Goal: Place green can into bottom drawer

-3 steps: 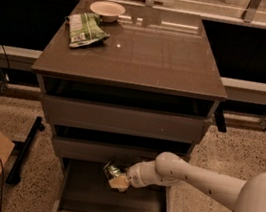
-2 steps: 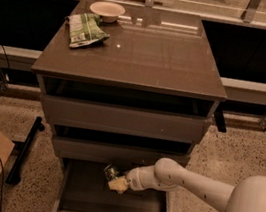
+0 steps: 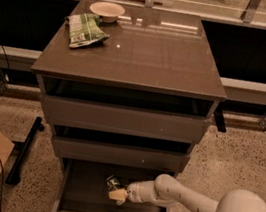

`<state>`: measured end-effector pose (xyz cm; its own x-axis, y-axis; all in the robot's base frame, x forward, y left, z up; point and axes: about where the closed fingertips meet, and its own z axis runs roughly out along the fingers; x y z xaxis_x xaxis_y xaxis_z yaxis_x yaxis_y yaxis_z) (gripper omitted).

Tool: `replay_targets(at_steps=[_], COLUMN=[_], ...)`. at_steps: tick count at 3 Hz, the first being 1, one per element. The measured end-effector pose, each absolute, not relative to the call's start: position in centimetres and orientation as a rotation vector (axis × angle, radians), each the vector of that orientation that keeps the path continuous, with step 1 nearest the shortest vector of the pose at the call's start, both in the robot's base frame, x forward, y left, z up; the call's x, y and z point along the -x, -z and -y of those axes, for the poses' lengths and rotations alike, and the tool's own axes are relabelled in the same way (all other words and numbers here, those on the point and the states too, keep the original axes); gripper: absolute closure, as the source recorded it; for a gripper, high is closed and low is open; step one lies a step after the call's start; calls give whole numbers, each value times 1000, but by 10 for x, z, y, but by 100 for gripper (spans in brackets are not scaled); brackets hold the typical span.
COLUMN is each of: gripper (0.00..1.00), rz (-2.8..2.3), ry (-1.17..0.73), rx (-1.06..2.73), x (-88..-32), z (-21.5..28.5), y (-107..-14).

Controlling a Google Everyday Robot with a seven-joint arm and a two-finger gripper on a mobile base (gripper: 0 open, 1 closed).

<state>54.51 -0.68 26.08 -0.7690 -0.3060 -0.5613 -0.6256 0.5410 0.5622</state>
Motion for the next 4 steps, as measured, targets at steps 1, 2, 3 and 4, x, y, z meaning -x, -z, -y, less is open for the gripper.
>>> replay_targets(at_steps=[1,2,3,4], gripper=[100,81,57,34], rz=[-2431,-2479,-2548,-2544], ry=[-1147,-1173,-1153,-1159], rx=[648,559,496,501], x=[-539,-536,-533,-532], z=[13,16,17,15], y=[-221,-190,-165,-167])
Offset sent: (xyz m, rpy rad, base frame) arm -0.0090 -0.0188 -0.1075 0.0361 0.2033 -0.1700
